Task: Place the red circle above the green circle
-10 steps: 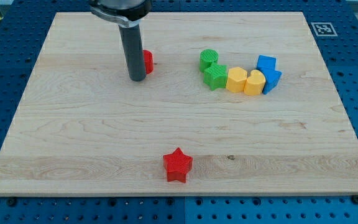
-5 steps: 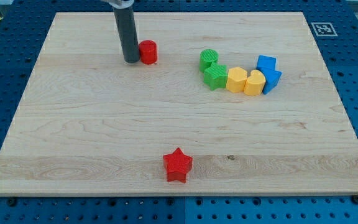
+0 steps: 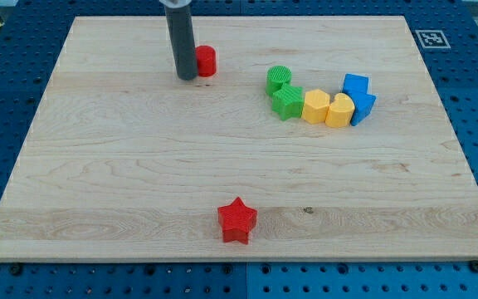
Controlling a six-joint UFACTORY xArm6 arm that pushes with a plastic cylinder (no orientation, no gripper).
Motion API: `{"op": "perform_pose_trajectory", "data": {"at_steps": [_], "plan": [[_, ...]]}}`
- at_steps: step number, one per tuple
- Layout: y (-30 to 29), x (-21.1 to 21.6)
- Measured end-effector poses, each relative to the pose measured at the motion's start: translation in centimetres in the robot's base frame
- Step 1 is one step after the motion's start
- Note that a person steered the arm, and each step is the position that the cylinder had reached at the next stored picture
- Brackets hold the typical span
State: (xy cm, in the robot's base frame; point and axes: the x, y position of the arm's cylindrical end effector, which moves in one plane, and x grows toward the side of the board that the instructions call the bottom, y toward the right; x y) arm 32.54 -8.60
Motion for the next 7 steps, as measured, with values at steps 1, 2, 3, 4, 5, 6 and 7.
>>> {"op": "perform_pose_trajectory", "data": {"at_steps": [1,2,3,4,5,6,7], "plan": [[0.0,-1.6],[0.3,-2.9],[1.9,-4.9],[2.4,-4.9],[5.1,-4.9],[7.6,-4.9],[7.4,-4.9]]}}
